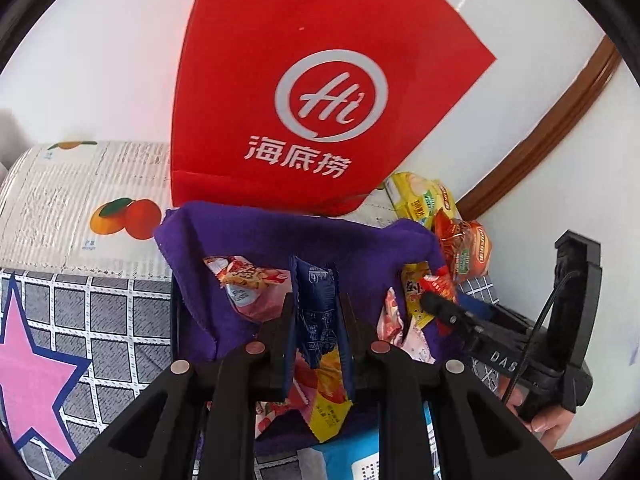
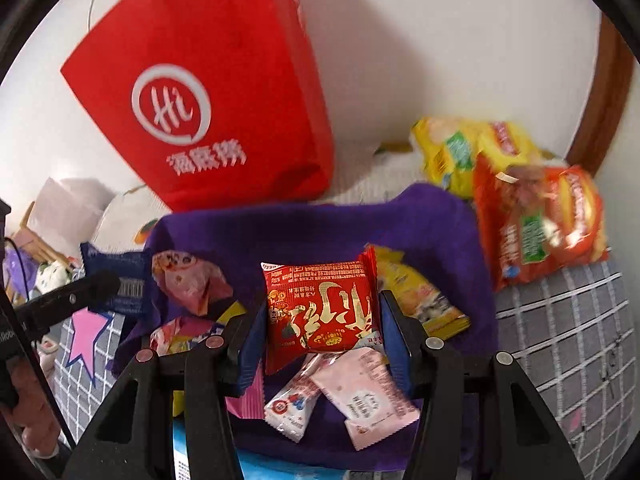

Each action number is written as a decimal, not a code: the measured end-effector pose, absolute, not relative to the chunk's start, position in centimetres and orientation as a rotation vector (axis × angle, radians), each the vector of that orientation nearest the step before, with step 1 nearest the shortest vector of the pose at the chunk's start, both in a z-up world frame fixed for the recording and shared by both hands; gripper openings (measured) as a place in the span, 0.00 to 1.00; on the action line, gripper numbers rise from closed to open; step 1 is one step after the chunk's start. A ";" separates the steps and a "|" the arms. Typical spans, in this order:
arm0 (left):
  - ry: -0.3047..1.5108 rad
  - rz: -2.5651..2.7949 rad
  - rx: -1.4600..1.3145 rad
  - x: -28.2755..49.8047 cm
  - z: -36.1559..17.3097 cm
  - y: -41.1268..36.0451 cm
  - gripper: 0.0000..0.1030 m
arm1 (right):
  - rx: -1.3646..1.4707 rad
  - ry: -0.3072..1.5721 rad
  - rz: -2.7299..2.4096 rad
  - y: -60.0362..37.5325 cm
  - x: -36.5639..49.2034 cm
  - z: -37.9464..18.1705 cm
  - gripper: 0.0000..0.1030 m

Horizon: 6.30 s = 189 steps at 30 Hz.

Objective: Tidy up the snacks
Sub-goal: 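Open both tools to drop the red and blue packets onto the towel, then move both open tools back to the loose snacks beside the tissue box, then grasp the pink pastry packet with the right tool while the left tool grasps the green snack bag, then carry the pink packet over the towel with the right tool while the left tool carries the green bag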

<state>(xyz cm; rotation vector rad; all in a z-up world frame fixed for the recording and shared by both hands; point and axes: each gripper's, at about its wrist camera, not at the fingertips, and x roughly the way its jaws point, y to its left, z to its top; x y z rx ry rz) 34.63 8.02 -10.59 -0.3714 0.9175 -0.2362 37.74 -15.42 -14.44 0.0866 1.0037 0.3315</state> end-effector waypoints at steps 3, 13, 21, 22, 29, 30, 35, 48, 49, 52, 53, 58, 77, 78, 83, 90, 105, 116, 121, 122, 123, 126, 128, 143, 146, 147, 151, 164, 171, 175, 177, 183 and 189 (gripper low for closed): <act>0.927 -0.230 -0.376 34.8 -10.9 8.2 0.16 | 0.062 1.034 0.345 -14.5 37.9 -15.4 0.51; 0.946 -0.238 -0.394 35.1 -11.4 8.4 0.17 | 0.021 1.085 0.336 -13.4 38.4 -17.2 0.52; 0.972 -0.253 -0.397 35.5 -12.2 7.7 0.17 | 0.000 1.122 0.341 -12.6 39.0 -18.4 0.53; 0.976 -0.254 -0.397 35.5 -12.3 7.6 0.17 | -0.001 1.129 0.345 -12.5 39.1 -18.5 0.55; 1.006 -0.253 -0.413 35.8 -13.1 7.5 0.17 | -0.013 1.137 0.354 -11.6 39.3 -18.8 0.60; 1.008 -0.252 -0.414 35.9 -13.2 7.5 0.17 | -0.009 1.136 0.357 -11.7 39.1 -18.6 0.60; 1.027 -0.249 -0.414 36.3 -13.9 7.1 0.17 | 0.005 1.103 0.370 -12.0 38.6 -17.5 0.65; 1.083 -0.262 -0.427 36.8 -15.1 6.7 0.17 | 0.039 1.041 0.377 -13.3 38.0 -15.6 0.71; 1.091 -0.262 -0.430 36.8 -15.3 6.7 0.17 | 0.040 1.034 0.376 -13.5 37.9 -15.3 0.71; 1.112 -0.263 -0.445 37.0 -15.6 6.7 0.18 | 0.033 1.016 0.373 -13.8 37.6 -14.7 0.71; 1.116 -0.262 -0.449 37.0 -15.7 6.8 0.19 | 0.029 1.010 0.371 -13.8 37.6 -14.5 0.71; 1.129 -0.268 -0.446 36.9 -15.5 6.9 0.20 | 0.011 0.981 0.357 -14.0 37.0 -13.6 0.71; 1.042 -0.238 -0.333 34.0 -10.2 6.8 0.56 | 0.041 0.856 0.339 -14.7 31.3 -9.0 0.71; 1.035 -0.236 -0.329 33.8 -10.0 6.8 0.56 | 0.046 0.854 0.334 -14.8 30.6 -9.0 0.71; 0.994 -0.233 -0.303 32.4 -8.0 6.5 0.56 | 0.090 0.865 0.344 -15.8 27.0 -9.6 0.67; 0.977 -0.230 -0.230 28.7 -7.2 6.1 0.60 | 0.121 0.900 0.368 -16.0 21.7 -11.7 0.54; 0.978 -0.214 -0.234 21.4 -9.3 9.6 0.60 | 0.093 1.036 0.436 -10.7 15.3 -19.0 0.50; 1.007 -0.200 -0.244 18.9 -11.9 11.8 0.60 | 0.040 1.036 0.390 -8.3 14.7 -21.9 0.51; 1.015 -0.201 -0.238 18.3 -12.6 11.9 0.60 | -0.020 0.992 0.370 -7.8 14.7 -22.1 0.46; 1.019 -0.205 -0.238 18.1 -12.8 11.8 0.60 | -0.012 0.988 0.374 -8.0 14.7 -22.1 0.45; 1.023 -0.207 -0.237 18.0 -13.0 11.7 0.60 | -0.006 0.989 0.378 -8.2 14.7 -22.0 0.44; 1.035 -0.228 -0.226 17.5 -13.7 11.0 0.60 | 0.023 0.995 0.369 -9.5 14.6 -21.9 0.37; 1.040 -0.242 -0.219 17.3 -13.9 10.4 0.60 | 0.037 0.986 0.349 -10.6 14.5 -21.7 0.37; 1.061 -0.299 -0.117 16.0 -15.9 5.4 0.64 | 0.124 0.957 0.102 -21.0 14.8 -22.3 0.37; 1.052 -0.294 -0.100 15.9 -16.7 4.9 0.64 | 0.118 0.939 0.111 -21.5 14.5 -22.6 0.37; 1.047 -0.290 -0.085 15.8 -17.0 4.5 0.64 | 0.105 0.935 0.113 -21.5 14.4 -22.6 0.37; 1.036 -0.271 -0.020 15.7 -18.0 3.3 0.63 | 0.037 0.902 0.106 -20.7 14.0 -22.8 0.38; 1.003 -0.179 0.010 16.5 -20.5 2.9 0.62 | 0.043 0.861 0.166 -21.3 13.8 -23.1 0.46; 0.961 -0.162 0.072 16.5 -21.0 2.2 0.62 | -0.014 0.866 0.175 -20.3 13.9 -23.2 0.53; 0.973 -0.167 0.026 16.9 -20.8 2.6 0.62 | -0.007 0.862 0.180 -20.5 13.9 -23.2 0.53; 0.975 -0.163 0.013 16.8 -20.7 3.0 0.58 | -0.005 0.862 0.181 -20.5 13.9 -23.2 0.53; 0.973 -0.167 0.003 16.4 -20.5 3.3 0.45 | -0.011 0.858 0.150 -20.6 13.7 -23.2 0.46; 0.951 -0.185 -0.020 15.3 -18.8 3.8 0.45 | 0.016 0.890 0.137 -20.9 13.8 -22.8 0.37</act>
